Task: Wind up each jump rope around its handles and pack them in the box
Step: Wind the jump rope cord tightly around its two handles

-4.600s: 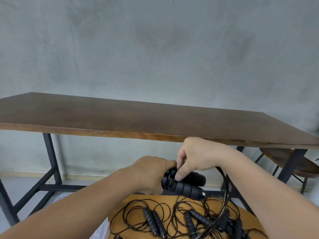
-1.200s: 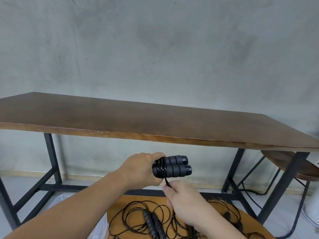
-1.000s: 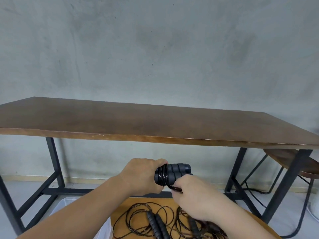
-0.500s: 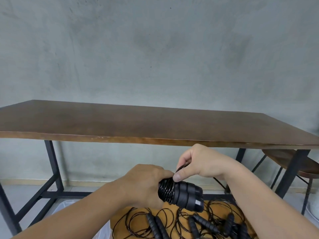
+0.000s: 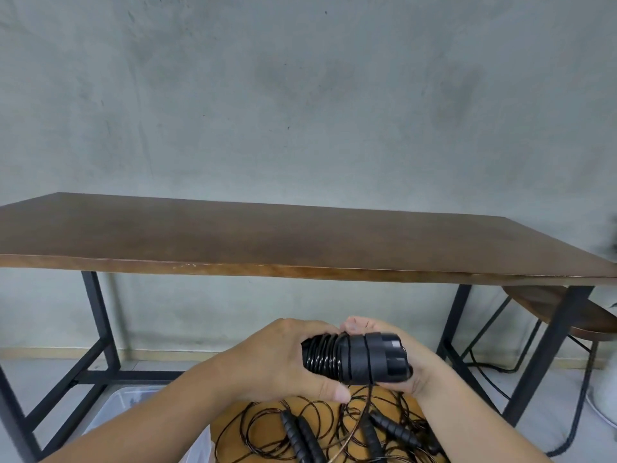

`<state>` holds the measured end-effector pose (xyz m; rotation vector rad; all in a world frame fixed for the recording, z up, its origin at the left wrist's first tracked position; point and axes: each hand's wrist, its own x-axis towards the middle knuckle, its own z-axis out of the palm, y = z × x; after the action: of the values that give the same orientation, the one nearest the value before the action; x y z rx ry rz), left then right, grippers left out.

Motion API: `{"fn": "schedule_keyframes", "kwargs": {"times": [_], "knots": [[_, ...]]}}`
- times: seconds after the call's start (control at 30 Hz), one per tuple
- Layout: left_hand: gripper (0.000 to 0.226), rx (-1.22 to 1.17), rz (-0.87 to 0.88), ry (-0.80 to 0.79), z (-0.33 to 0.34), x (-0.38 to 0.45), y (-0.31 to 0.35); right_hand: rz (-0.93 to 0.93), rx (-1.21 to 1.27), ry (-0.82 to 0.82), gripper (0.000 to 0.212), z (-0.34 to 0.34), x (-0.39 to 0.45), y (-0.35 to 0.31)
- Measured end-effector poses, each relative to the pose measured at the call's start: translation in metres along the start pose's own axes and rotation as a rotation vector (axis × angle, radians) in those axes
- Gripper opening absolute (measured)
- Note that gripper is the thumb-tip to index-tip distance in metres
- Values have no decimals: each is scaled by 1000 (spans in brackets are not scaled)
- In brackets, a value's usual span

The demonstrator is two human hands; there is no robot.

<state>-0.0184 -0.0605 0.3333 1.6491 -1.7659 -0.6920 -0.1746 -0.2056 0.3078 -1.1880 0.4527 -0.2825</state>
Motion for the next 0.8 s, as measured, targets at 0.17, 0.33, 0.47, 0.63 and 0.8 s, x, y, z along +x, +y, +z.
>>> {"fn": "schedule_keyframes", "kwargs": {"times": [0.17, 0.33, 0.47, 0.63, 0.8], "knots": [[51, -17, -6, 156, 4, 3, -6, -48, 156, 53, 9, 9, 6, 24], [84, 51, -60, 195, 1, 6, -9, -129, 186, 160, 27, 29, 3, 26], [59, 64, 8, 209, 3, 10, -13, -133, 140, 279, 22, 37, -1, 32], [60, 214, -26, 289, -1, 17, -24, -39, -176, 384, 30, 50, -16, 45], [64, 599, -35, 309, 3, 21, -30, -21, -976, 352, 32, 62, -33, 37]]}}
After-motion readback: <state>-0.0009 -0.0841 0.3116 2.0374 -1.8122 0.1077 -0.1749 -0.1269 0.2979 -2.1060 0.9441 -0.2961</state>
